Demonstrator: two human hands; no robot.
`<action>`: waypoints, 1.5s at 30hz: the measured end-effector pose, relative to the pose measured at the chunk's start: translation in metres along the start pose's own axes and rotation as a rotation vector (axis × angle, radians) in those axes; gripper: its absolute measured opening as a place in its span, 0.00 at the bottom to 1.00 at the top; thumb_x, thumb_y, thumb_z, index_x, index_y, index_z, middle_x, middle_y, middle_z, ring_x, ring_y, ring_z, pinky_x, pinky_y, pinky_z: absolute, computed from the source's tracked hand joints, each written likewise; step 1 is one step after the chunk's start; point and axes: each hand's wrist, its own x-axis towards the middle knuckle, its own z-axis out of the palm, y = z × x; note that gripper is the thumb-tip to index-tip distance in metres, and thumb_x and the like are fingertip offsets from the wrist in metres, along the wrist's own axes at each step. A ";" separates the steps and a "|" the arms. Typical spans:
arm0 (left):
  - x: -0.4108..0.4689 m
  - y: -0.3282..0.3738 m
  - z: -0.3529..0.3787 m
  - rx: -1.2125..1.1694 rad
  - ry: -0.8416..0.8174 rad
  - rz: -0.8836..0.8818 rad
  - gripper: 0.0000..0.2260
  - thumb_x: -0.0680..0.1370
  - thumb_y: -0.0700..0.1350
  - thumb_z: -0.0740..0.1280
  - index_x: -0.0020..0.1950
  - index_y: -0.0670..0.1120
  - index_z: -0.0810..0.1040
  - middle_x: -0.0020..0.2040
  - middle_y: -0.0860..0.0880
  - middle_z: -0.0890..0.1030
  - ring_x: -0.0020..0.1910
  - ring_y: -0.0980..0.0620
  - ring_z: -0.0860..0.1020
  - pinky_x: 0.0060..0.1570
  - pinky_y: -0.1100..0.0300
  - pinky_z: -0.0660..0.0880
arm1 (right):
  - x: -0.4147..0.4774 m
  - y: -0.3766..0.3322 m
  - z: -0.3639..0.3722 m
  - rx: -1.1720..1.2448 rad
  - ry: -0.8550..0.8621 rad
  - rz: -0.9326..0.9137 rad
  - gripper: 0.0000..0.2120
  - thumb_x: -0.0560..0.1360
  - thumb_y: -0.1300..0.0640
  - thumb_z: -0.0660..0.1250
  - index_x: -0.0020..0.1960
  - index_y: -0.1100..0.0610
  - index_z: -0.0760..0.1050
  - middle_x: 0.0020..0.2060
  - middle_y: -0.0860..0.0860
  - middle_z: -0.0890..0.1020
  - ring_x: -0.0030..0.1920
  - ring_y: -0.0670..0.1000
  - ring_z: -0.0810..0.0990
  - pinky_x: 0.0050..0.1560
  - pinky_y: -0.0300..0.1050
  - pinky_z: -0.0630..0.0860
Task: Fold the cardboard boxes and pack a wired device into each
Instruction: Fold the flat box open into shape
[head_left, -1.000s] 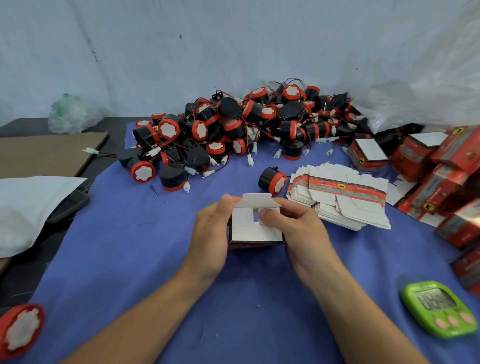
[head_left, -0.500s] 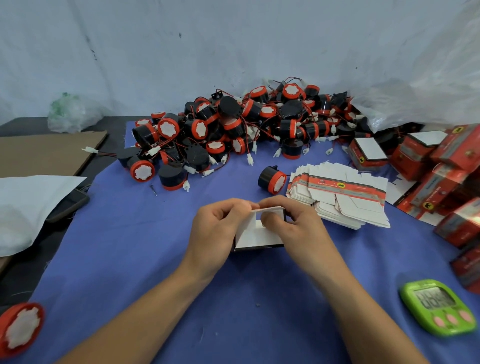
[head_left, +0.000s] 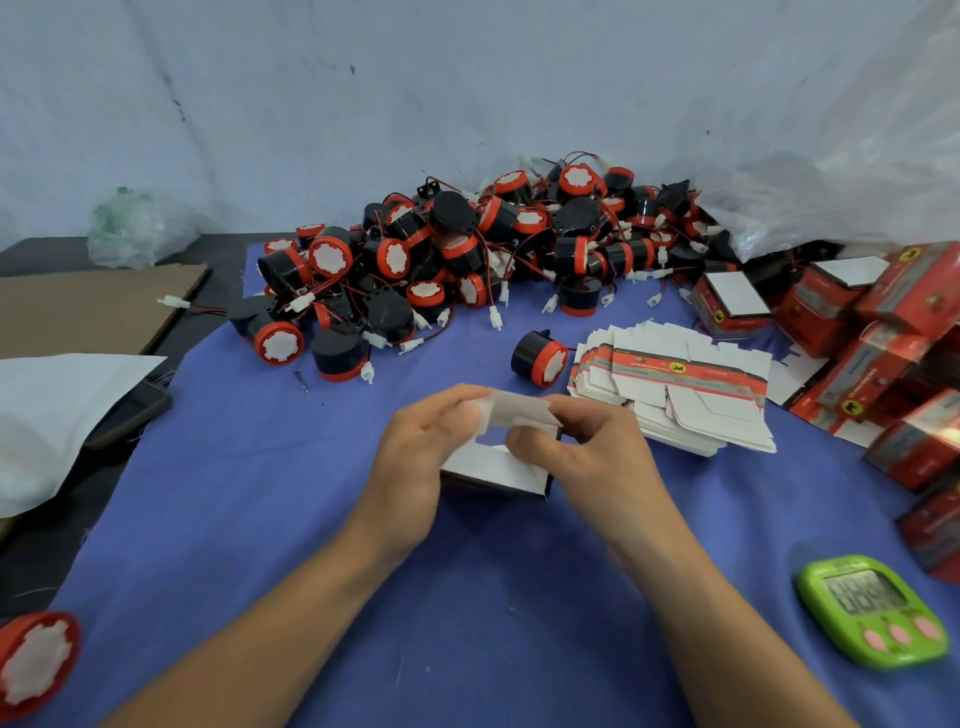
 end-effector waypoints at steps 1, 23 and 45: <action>0.000 0.002 -0.002 -0.026 -0.024 -0.029 0.13 0.76 0.56 0.65 0.55 0.56 0.86 0.52 0.50 0.87 0.49 0.51 0.84 0.46 0.60 0.79 | 0.000 -0.001 -0.001 0.064 -0.007 0.016 0.09 0.71 0.51 0.72 0.50 0.47 0.87 0.42 0.48 0.87 0.44 0.48 0.82 0.50 0.56 0.80; 0.011 -0.004 -0.005 -0.295 -0.021 -0.328 0.16 0.81 0.34 0.64 0.53 0.50 0.88 0.51 0.44 0.87 0.48 0.48 0.85 0.44 0.53 0.84 | 0.006 -0.003 0.003 0.199 0.031 -0.109 0.18 0.74 0.67 0.67 0.43 0.47 0.89 0.46 0.47 0.89 0.52 0.46 0.85 0.51 0.39 0.80; 0.003 -0.013 -0.002 0.087 0.164 -0.045 0.14 0.67 0.40 0.73 0.49 0.55 0.87 0.47 0.53 0.87 0.45 0.53 0.85 0.43 0.62 0.81 | -0.003 0.002 0.011 -0.375 0.134 -0.130 0.10 0.73 0.50 0.76 0.46 0.34 0.82 0.45 0.29 0.83 0.51 0.35 0.81 0.43 0.27 0.75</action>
